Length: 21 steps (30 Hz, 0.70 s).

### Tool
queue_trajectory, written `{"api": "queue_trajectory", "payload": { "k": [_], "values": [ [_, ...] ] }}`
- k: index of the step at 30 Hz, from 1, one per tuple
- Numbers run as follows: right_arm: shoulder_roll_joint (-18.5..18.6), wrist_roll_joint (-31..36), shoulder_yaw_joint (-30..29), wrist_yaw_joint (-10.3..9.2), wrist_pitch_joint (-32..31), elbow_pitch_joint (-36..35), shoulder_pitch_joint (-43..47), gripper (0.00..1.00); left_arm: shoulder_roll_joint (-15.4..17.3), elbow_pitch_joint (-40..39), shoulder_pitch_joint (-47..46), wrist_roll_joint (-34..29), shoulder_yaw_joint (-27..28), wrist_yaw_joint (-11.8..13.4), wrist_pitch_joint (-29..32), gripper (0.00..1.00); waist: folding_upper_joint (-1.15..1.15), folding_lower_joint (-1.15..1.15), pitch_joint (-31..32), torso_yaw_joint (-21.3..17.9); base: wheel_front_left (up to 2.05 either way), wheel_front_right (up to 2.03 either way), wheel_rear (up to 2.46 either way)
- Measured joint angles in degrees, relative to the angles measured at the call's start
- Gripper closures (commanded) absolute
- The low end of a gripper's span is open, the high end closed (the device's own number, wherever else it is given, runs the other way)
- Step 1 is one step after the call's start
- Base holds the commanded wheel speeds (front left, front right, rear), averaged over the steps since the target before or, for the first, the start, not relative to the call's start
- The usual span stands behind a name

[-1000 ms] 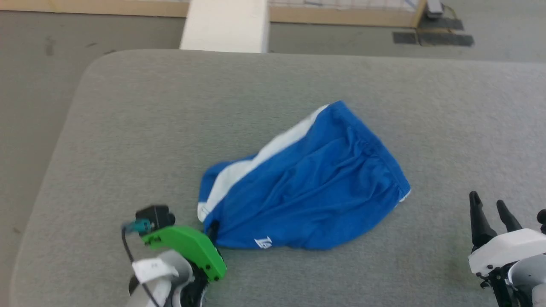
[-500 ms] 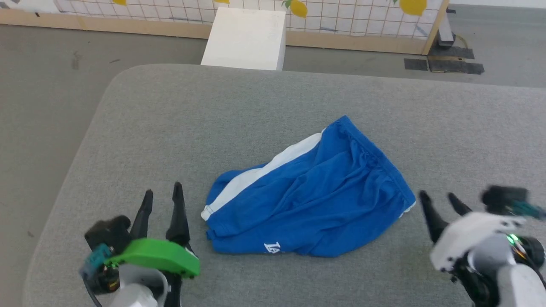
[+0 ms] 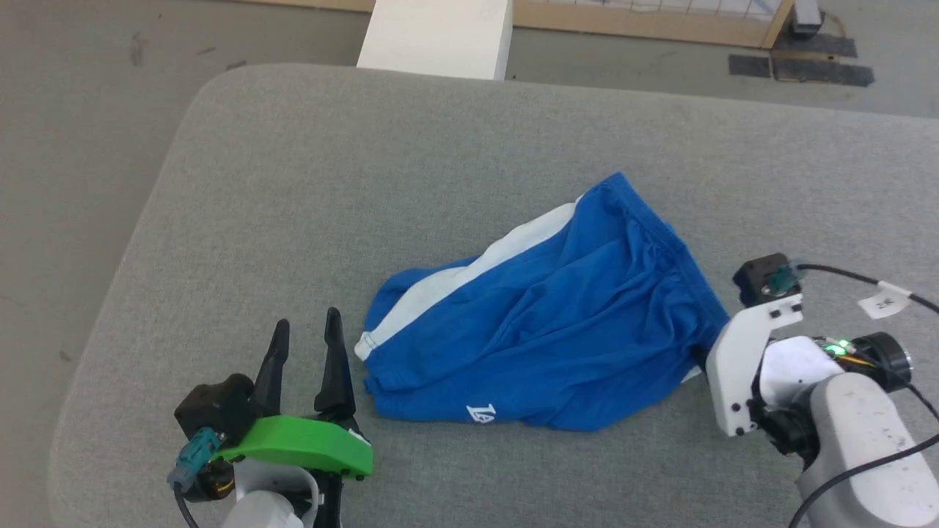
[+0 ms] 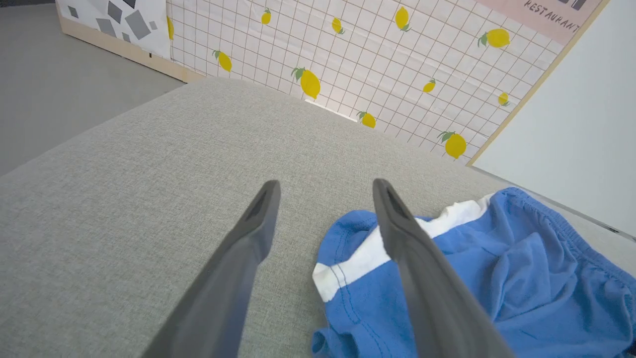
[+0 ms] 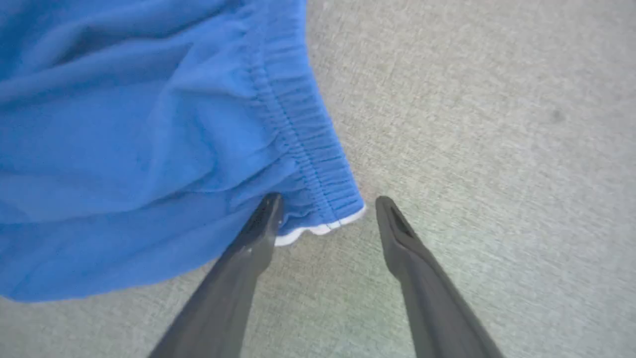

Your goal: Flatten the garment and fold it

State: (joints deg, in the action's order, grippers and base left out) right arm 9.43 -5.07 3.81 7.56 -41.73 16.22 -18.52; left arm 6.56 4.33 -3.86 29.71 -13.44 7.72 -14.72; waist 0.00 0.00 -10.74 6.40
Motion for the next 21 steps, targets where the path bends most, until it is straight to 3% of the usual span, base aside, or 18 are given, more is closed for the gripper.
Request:
{"api": "queue_trajectory", "payload": {
  "k": [6, 7, 8, 9, 15, 21],
  "values": [
    [0.01, -0.32, 3.33, -0.02, 3.70, 4.04, -1.50, 0.00, -1.47, 0.88, 0.00, -1.07, 1.70, -1.96, -0.01, 0.00, 0.00, 0.00, -1.39, 0.66, 0.00, 0.00, 0.00],
    [-0.02, -0.74, 3.63, -0.03, 3.99, 4.61, -1.87, 0.56, -1.65, 1.09, 0.00, -1.45, 1.89, -2.27, -0.01, 0.00, 0.00, 0.00, -1.40, 0.59, 0.00, 0.00, 0.00],
    [-0.03, -1.22, 3.79, -0.03, 4.14, 4.98, -2.06, 0.83, -1.77, 1.25, 0.00, -1.76, 1.96, -2.58, -0.01, 0.00, 0.00, 0.00, -1.34, 0.50, 0.00, 0.00, 0.00],
    [0.01, -1.86, 4.11, -0.03, 4.56, 5.23, -2.15, 1.00, -1.94, 1.56, 0.00, -2.24, 2.08, -2.80, -0.01, 0.00, 0.00, 0.00, -1.23, 0.32, 0.00, 0.00, 0.00],
    [0.14, -6.30, 0.56, 0.02, 8.32, 2.24, -0.19, 1.00, -2.70, 2.87, 0.02, -3.04, 2.60, -4.13, -0.01, 0.00, 0.00, 0.00, 0.27, -0.61, 0.00, 0.00, 0.00],
    [0.58, -8.43, -10.05, 0.02, 6.41, -11.89, 10.74, 1.00, -2.93, 3.65, 0.31, -3.46, 3.41, -4.91, -0.01, 0.00, 0.00, 0.00, 2.15, -2.28, 0.00, 0.00, 0.00]
  ]
}}
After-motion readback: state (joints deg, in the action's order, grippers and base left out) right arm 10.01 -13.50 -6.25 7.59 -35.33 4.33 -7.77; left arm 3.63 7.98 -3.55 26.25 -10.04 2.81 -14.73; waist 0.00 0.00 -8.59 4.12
